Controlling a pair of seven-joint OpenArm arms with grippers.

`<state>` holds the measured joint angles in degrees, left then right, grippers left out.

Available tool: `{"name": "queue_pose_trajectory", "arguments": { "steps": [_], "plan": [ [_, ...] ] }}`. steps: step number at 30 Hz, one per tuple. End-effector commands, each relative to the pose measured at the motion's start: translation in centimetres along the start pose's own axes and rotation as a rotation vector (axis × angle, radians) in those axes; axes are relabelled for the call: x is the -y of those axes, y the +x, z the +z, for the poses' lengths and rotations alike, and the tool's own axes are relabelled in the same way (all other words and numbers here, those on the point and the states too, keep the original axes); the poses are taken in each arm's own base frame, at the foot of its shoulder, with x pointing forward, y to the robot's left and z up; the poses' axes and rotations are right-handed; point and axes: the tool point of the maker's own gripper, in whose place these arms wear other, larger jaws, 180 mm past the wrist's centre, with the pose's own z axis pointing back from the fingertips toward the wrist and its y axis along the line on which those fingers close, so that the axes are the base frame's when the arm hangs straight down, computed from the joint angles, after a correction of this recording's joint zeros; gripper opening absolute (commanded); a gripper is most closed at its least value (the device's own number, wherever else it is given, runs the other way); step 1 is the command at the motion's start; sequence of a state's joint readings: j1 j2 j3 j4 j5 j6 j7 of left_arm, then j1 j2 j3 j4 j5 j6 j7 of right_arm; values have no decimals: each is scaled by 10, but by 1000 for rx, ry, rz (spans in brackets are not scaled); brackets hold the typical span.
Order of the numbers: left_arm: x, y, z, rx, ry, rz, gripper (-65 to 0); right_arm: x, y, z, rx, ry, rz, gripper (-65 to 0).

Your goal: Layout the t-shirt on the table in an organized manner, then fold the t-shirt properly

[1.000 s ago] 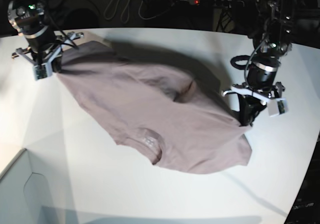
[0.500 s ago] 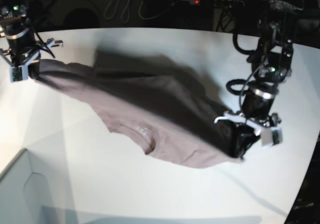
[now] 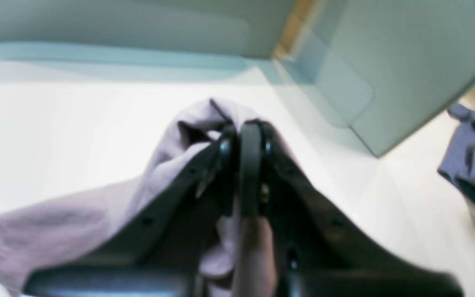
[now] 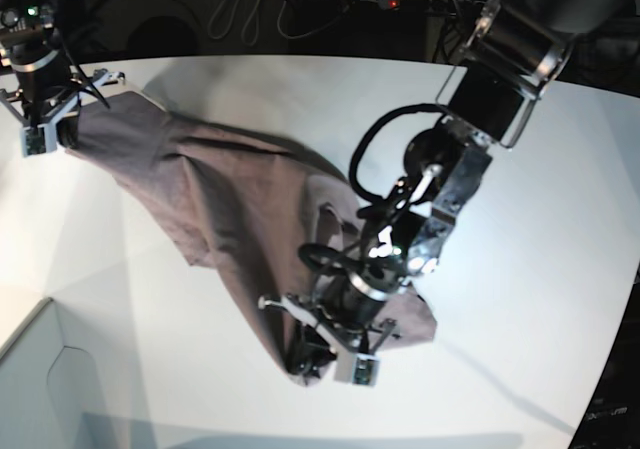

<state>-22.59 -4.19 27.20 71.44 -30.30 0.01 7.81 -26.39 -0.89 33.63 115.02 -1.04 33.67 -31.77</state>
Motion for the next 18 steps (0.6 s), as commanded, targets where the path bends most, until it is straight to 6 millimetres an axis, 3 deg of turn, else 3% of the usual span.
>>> {"name": "queue_pose_trajectory", "arguments": {
  "steps": [1, 3, 6, 9, 11, 15, 18],
  "plan": [
    [9, 25, -14, 59, -22, -12, -638, 1, 6, 2, 16, 7, 14, -650],
    [16, 14, -30, 15, -28, -25, -585, 2, 6, 1, 5, 5, 15, -650],
    [23, -7, -42, -49, -31, -33, -413, 2, 5, 1, 4, 5, 15, -650],
    [29, -2, -44, -36, -45, -33, -223, 2, 7, 1, 8, 5, 17, -650],
    [32, 8, -34, -2, -63, -39, -150, 3, 10, -1, 17, 3, 17, -650],
    [9, -1, -1, 1, -41, -65, -158, 4, 14, -2, 27, 0, 16, -650],
    [-36, -26, 26, -48, 49, -50, -219, 4, 15, -2, 28, 0, 16, -650]
  ]
}}
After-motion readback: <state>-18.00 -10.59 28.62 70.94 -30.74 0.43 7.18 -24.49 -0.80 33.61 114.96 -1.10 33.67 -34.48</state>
